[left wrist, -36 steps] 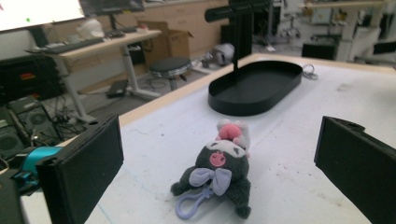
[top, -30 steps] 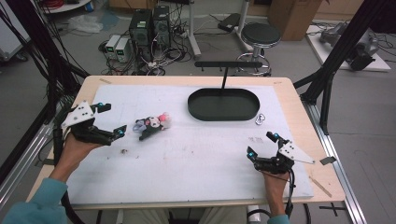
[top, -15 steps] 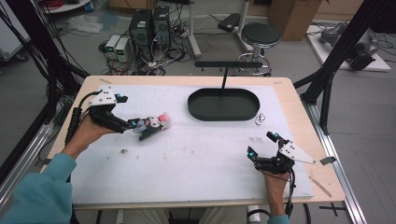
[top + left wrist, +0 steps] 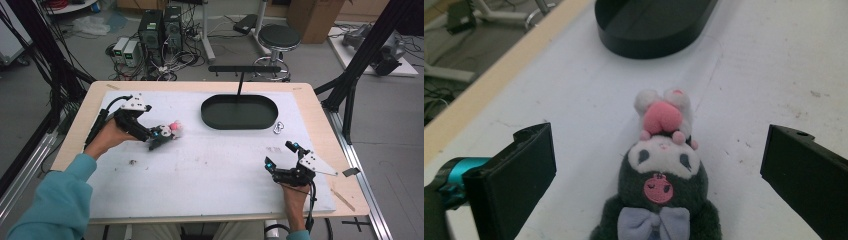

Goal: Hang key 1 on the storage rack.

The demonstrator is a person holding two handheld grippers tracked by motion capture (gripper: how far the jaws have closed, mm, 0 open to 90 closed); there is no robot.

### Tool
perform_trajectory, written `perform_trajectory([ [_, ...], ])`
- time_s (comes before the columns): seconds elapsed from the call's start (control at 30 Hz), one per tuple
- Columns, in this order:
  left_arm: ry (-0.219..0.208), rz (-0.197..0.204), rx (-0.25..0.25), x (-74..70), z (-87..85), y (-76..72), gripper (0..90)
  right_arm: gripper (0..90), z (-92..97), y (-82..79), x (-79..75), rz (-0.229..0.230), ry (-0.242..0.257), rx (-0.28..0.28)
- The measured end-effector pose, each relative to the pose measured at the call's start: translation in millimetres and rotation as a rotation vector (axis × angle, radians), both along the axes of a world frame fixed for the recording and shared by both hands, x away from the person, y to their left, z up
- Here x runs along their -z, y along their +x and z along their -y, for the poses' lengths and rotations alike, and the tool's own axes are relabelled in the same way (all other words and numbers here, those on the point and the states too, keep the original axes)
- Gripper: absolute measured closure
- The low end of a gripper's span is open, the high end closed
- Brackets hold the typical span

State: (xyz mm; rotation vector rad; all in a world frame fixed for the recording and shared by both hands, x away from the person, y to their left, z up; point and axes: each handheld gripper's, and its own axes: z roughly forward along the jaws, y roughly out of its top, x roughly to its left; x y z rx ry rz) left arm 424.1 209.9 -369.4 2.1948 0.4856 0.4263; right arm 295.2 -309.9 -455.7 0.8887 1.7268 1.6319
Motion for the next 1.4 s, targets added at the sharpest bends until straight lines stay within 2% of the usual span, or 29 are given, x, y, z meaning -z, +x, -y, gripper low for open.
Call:
perform_trajectory([
  [0.03, 0.022, -0.005, 0.008, 2.8, 1.9, 1.4, 1.7, 0.8, 0.0, 0.0, 0.0, 0.0, 0.0, 0.0],
  [0.43, 0.074, -0.065, 0.004, 24.2, 13.6, 14.4, 1.7, 0.8, 0.4, 0.5, 0.0, 0.005, -0.003, 0.002],
  [0.57, 0.119, -0.062, 0.008, 29.0, 17.0, 16.1, 1.7, 0.8, 0.4, 0.5, 0.1, 0.005, -0.002, 0.002],
  [0.63, 0.121, -0.065, 0.011, 30.2, 17.7, 16.5, 1.7, 0.8, 0.3, 0.5, 0.0, 0.005, -0.002, 0.001],
  [0.8, 0.165, -0.089, 0.011, 38.5, 21.5, 19.0, 1.7, 0.8, 0.3, 0.5, 0.1, 0.005, -0.001, 0.001],
  [1.13, 0.196, -0.13, -0.001, 48.6, 25.1, 23.2, 1.7, 0.8, 0.4, 0.5, 0.1, 0.005, -0.002, 0.002],
  [1.3, 0.199, -0.133, -0.007, 50.4, 26.3, 23.5, 1.7, 0.8, 0.4, 0.4, 0.0, 0.003, 0.001, 0.001],
  [1.4, 0.214, -0.148, -0.017, 53.2, 26.1, 25.1, 1.7, 0.8, 0.3, 0.4, 0.1, 0.003, 0.002, 0.001],
])
